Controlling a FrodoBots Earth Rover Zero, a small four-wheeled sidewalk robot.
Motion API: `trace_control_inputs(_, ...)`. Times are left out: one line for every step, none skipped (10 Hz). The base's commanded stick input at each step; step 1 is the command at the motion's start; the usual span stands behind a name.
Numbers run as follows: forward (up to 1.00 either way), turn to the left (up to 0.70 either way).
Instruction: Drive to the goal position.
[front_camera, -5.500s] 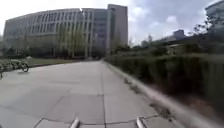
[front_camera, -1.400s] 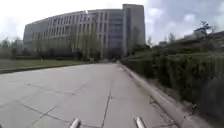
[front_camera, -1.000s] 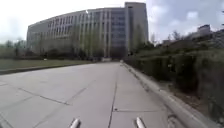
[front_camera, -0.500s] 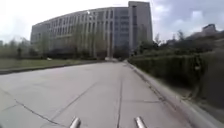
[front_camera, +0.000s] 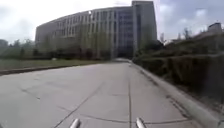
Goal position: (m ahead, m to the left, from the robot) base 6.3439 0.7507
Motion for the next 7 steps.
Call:
trace_control_inputs(1.0,-0.38)
trace_control_inputs(1.0,-0.4)
trace_control_inputs(1.0,-0.4)
trace_control_inputs(1.0,-0.4)
trace_control_inputs(1.0,-0.4)
trace_control_inputs(1.0,-0.37)
trace_control_inputs(1.0,-0.31)
